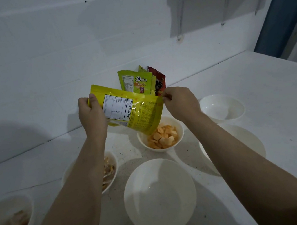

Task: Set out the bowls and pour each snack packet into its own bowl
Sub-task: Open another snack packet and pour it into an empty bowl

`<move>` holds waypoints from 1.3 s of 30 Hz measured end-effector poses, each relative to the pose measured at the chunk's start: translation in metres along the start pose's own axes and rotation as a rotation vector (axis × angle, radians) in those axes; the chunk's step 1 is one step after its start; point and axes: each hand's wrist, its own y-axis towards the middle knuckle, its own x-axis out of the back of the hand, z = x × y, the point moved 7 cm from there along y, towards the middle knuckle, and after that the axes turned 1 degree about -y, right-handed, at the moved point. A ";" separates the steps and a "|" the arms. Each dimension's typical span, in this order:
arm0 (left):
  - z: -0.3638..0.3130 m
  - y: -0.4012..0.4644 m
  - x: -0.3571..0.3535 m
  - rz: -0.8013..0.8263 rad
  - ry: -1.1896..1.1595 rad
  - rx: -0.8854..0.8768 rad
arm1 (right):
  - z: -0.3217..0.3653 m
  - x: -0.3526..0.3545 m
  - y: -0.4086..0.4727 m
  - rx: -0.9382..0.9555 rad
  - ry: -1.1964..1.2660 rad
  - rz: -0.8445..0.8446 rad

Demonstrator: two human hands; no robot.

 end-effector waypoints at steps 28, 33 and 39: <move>-0.007 -0.001 0.012 0.007 0.010 0.005 | 0.008 -0.005 -0.004 0.048 -0.030 -0.014; -0.010 0.000 0.014 0.013 0.021 0.005 | 0.009 -0.005 -0.004 0.047 -0.039 -0.013; -0.009 0.000 0.013 0.018 0.017 0.005 | 0.009 -0.008 -0.004 0.046 -0.065 -0.010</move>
